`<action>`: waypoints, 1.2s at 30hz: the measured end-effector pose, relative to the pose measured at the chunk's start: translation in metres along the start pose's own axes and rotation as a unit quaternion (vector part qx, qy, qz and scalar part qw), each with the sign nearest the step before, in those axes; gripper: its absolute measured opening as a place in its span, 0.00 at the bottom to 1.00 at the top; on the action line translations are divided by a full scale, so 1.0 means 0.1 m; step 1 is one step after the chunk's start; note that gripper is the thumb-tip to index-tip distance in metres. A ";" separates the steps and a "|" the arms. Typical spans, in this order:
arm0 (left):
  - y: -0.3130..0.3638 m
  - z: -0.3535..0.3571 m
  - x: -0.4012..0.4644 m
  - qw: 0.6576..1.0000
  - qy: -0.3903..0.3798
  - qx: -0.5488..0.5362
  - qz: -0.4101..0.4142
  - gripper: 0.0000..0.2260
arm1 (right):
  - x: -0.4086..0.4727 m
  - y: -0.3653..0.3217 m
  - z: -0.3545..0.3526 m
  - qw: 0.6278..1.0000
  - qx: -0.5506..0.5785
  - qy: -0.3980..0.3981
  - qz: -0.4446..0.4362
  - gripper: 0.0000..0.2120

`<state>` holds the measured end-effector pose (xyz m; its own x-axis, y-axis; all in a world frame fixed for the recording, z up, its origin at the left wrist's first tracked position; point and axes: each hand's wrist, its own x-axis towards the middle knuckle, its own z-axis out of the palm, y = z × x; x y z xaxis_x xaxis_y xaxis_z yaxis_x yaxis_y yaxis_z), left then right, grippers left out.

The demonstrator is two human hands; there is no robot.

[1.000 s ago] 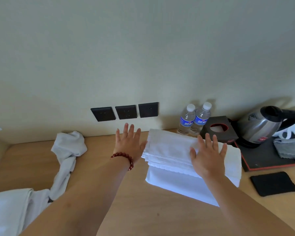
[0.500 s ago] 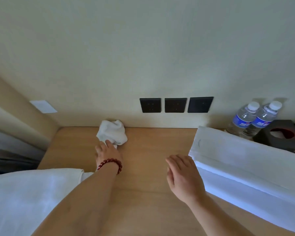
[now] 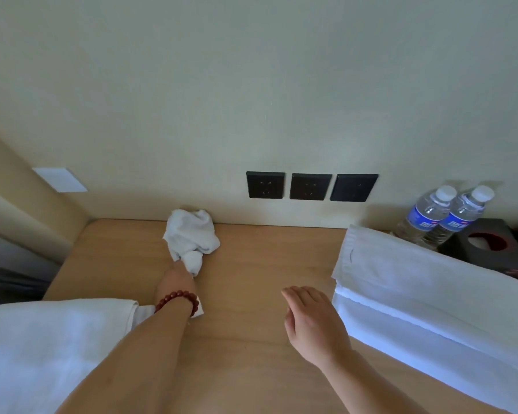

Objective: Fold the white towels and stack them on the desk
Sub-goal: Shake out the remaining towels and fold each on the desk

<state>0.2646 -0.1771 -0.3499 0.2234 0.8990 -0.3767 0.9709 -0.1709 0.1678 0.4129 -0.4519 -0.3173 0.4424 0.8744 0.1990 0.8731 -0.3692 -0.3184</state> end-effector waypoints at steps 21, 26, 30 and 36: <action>1.08 -1.34 -1.22 0.942 -0.062 -0.230 0.236 0.10 | 0.98 -0.83 -1.21 0.900 0.350 -0.122 0.228 0.14; 1.10 -1.73 -1.34 0.926 -0.102 -0.299 0.205 0.10 | 1.07 -0.91 -1.54 0.883 0.381 -0.141 0.237 0.27; 1.20 -2.02 -1.45 0.916 -0.139 -0.357 0.124 0.13 | 1.01 -1.04 -1.79 0.881 0.403 -0.149 0.198 0.36; 1.27 -2.43 -1.72 0.876 -0.185 -0.439 0.074 0.07 | 1.07 -1.20 -2.18 0.946 0.295 -0.068 0.116 0.18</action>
<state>0.3285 -0.2548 -0.0421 0.5121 0.6733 -0.5333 0.5235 0.2477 0.8153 0.3998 -0.3830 -0.0555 0.5418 0.8392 -0.0481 0.4723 -0.3512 -0.8085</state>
